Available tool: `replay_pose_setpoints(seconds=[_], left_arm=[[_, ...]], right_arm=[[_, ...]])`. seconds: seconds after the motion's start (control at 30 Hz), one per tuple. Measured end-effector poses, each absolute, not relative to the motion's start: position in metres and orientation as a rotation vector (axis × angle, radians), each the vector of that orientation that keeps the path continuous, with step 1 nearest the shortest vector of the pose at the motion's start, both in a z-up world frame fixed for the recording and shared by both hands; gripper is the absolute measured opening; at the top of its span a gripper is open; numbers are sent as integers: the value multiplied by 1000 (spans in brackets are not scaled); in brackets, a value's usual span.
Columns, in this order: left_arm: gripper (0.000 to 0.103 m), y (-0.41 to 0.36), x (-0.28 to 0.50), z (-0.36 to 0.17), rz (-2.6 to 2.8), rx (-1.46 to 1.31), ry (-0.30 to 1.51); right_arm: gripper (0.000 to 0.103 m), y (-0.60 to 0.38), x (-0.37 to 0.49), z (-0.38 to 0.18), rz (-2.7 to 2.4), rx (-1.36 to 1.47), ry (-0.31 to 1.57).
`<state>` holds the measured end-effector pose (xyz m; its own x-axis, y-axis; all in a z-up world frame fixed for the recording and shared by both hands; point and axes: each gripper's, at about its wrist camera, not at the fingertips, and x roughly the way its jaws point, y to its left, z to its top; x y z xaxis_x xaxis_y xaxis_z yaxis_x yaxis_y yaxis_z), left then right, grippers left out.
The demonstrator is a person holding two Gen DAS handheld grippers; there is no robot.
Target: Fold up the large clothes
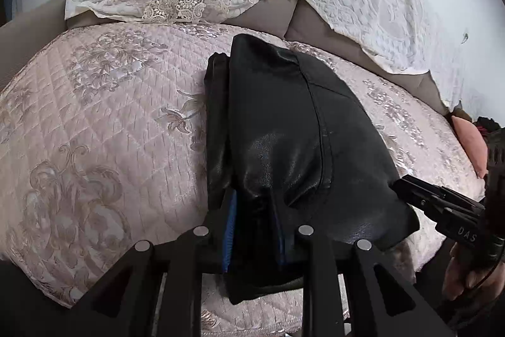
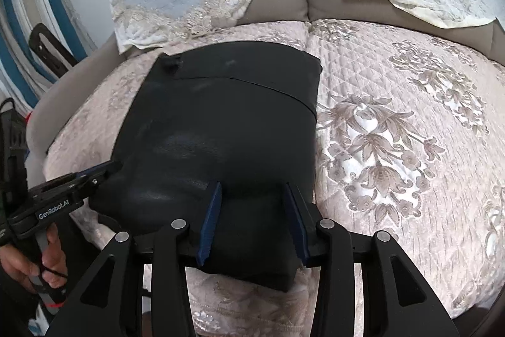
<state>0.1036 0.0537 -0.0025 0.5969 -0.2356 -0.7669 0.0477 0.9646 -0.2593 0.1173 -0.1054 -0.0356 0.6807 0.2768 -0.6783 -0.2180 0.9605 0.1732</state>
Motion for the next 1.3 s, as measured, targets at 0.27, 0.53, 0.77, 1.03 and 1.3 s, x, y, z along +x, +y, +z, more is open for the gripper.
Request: replay_pose_setpoints(seconds=[0.27, 0.53, 0.77, 1.03, 1.3], left_arm=[[24, 52, 104, 15, -135, -196, 935], [24, 46, 93, 29, -119, -144, 910], [27, 47, 92, 26, -117, -148, 925], [28, 48, 92, 28, -127, -153, 929], [28, 51, 99, 41, -173, -179, 916]], right_arm=[[42, -103, 104, -17, 258, 42, 746], [42, -98, 86, -6, 300, 53, 713], [42, -95, 90, -20, 302, 57, 754], [42, -95, 88, -16, 286, 61, 755], [42, -92, 89, -7, 260, 75, 749]])
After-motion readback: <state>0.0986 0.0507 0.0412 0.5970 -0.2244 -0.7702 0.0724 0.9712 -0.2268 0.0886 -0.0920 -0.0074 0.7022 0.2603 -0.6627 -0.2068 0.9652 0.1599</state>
